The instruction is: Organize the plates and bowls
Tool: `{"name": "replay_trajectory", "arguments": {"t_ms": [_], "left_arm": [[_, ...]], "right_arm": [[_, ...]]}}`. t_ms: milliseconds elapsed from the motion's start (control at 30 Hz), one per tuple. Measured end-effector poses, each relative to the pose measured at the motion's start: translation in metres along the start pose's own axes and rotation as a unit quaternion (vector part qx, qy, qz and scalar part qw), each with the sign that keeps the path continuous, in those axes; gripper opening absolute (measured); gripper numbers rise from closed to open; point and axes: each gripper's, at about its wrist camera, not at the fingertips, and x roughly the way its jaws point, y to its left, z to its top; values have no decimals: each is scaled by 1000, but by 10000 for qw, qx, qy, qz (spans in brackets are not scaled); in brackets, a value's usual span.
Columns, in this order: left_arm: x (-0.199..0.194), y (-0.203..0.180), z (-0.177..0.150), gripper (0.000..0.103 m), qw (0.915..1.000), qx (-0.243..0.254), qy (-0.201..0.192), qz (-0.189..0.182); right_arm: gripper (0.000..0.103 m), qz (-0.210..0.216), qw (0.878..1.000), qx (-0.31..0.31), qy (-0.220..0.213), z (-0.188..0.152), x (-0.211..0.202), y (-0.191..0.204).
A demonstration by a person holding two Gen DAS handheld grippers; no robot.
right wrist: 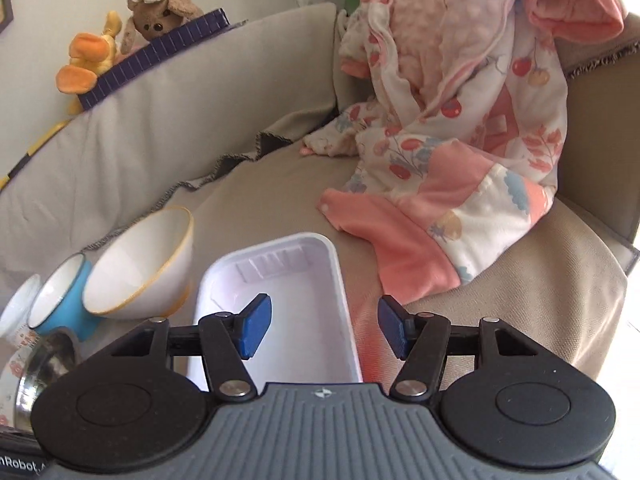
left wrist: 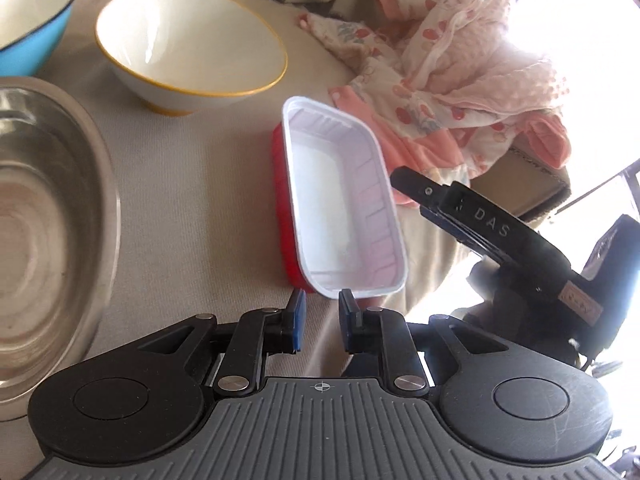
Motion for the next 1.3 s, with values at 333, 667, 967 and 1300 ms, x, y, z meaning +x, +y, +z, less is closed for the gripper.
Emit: {"name": "replay_trajectory", "arguments": {"t_ms": [333,667,967,1300], "left_arm": [[-136,70,35,19,9775,-19,-1649,1313],[-163,141,41,19,9749,-45,-1658,1488],[-144,177,21,19,9844,-438,-1171,1236],[-134,178,27,19,9819,-581,-1211,1334]], "right_arm": [[74,1498,9793,282,1329,-13,10,94],[83,1015,9762,-301,1894,-42,29,168],[85,923,9711,-4,2201,-54,51,174],[103,1096,9653,-20,2368,-65,61,165]]}}
